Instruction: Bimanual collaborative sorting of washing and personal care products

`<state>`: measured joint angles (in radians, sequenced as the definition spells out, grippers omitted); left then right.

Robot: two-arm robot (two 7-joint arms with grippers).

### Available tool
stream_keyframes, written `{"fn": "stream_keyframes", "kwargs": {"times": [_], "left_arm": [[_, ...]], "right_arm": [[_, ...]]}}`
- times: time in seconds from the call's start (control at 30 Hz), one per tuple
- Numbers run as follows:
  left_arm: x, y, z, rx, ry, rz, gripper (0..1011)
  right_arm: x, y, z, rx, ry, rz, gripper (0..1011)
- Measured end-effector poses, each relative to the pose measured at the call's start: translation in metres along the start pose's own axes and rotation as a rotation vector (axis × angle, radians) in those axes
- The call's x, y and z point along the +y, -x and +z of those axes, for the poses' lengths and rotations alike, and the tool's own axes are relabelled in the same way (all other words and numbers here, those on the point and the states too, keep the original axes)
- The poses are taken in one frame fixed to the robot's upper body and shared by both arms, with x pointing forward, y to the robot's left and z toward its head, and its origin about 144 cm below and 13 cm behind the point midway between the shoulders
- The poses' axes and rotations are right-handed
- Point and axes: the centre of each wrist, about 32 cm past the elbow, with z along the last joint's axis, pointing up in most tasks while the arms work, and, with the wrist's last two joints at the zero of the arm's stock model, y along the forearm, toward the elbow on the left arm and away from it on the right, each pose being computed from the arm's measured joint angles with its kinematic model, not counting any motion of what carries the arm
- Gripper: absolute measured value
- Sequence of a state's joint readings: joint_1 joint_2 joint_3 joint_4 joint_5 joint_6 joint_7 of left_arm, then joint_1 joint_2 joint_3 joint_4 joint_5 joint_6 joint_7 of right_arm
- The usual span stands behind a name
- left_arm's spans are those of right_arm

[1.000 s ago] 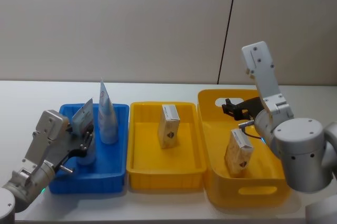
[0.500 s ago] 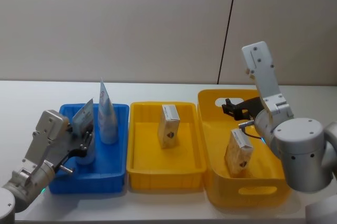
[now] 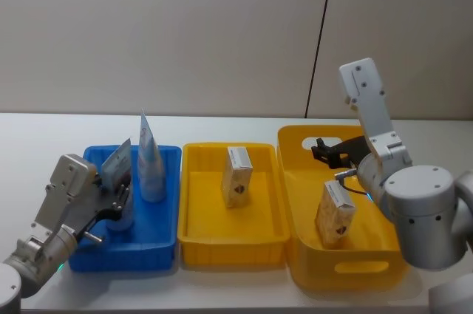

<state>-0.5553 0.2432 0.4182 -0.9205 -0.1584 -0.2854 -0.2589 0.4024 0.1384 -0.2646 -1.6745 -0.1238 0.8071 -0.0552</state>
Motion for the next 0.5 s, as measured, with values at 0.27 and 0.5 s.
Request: {"fn": "stream_keyframes", "kwargs": {"times": [0.27, 0.5], "left_arm": [[-0.0005, -0.0006, 0.0001, 0.0, -0.001, 0.0, 259], [-0.0063, -0.0089, 0.0035, -0.006, 0.007, -0.003, 259]], "right_arm": [[0.0, 0.0, 0.0, 0.0, 0.0, 0.0, 1004], [0.0, 0.0, 0.0, 0.0, 0.0, 0.0, 1004]]}}
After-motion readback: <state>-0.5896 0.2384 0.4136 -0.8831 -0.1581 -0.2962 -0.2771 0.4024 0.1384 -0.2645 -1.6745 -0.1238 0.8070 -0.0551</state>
